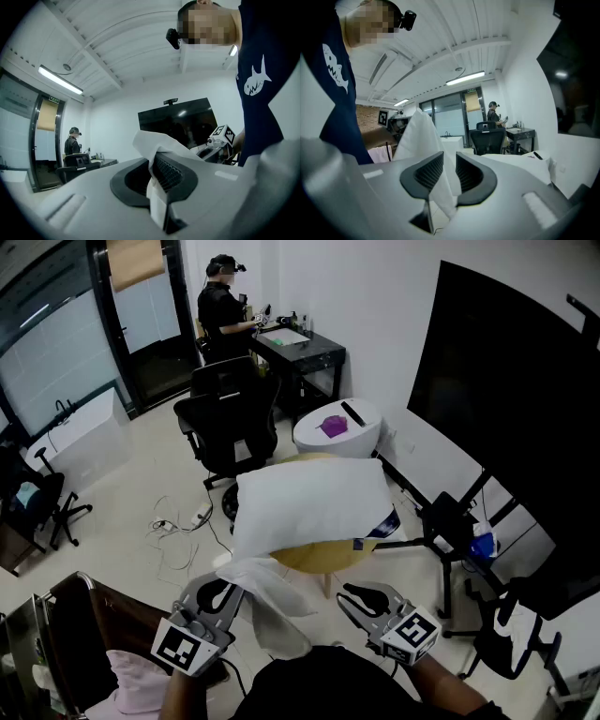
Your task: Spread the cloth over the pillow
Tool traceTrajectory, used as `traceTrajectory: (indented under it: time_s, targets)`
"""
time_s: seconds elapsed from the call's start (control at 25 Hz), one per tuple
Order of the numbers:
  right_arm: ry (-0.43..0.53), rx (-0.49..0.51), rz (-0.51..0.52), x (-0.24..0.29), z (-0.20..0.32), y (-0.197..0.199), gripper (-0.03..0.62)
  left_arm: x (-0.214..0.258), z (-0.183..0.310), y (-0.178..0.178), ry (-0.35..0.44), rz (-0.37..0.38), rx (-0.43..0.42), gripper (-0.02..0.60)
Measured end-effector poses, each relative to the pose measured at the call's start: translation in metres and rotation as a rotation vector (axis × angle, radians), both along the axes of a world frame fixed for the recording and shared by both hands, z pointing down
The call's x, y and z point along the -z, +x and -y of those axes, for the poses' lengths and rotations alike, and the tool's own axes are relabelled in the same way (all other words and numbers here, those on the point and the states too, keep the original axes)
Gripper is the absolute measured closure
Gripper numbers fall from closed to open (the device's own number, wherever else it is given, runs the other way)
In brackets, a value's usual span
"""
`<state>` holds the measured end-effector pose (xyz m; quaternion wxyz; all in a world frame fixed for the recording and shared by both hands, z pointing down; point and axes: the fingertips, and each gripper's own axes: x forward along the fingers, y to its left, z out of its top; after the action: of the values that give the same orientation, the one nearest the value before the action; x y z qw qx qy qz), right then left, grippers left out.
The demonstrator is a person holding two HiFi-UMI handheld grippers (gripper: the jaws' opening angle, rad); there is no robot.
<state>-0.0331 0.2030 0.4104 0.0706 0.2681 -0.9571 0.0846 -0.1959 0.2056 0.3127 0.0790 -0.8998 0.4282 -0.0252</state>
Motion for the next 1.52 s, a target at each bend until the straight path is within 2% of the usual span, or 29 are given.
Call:
traceTrajectory:
  time_s: [0.16,0.56,0.92,1.12,1.2,1.32,1.52]
  targets:
    - [-0.011,0.048,-0.039,-0.017,-0.002,-0.005,0.490,0.010,0.009,0.003,0.022,-0.017,0.014,0.581]
    - [-0.004,0.094,-0.138,-0.059,0.003,-0.020,0.465,0.042,0.025,0.000,0.087,-0.018,0.023,0.581]
    - [-0.008,0.166,-0.247,-0.108,0.012,-0.050,0.427,0.070,0.038,-0.001,0.143,-0.025,0.015,0.581]
    - [-0.004,0.131,-0.305,-0.124,0.022,-0.059,0.425,0.079,0.039,0.000,0.160,-0.019,0.006,0.581]
    - [0.022,0.087,-0.319,-0.120,0.029,-0.057,0.445,0.079,0.040,0.001,0.161,-0.013,0.006,0.581]
    - [0.047,0.031,-0.323,-0.114,0.038,-0.049,0.580,0.076,0.041,-0.003,0.152,-0.017,0.013,0.581]
    - [0.050,-0.031,-0.290,-0.097,0.055,-0.030,0.581,0.065,0.047,-0.015,0.121,-0.007,0.031,0.581]
